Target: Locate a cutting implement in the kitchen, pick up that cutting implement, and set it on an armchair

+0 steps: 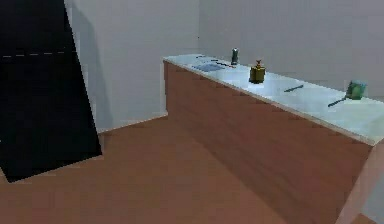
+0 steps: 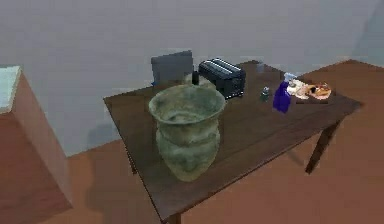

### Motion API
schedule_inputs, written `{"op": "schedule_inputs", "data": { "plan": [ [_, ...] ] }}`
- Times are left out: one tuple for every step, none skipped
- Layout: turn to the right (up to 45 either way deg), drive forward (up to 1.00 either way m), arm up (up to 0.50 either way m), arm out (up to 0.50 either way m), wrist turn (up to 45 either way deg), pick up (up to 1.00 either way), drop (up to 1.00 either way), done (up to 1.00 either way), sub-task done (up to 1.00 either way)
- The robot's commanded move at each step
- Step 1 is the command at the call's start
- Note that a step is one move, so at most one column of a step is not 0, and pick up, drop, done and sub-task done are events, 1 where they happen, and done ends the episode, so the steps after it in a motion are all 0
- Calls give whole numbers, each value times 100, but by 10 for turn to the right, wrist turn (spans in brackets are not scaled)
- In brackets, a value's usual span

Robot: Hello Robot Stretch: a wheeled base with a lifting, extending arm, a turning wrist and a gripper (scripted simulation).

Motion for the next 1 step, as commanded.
{"op": "schedule_inputs", "data": {
  "plan": [
    [0, 100, 0, 0, 0, 0, 0, 0, 0]
  ]
}}
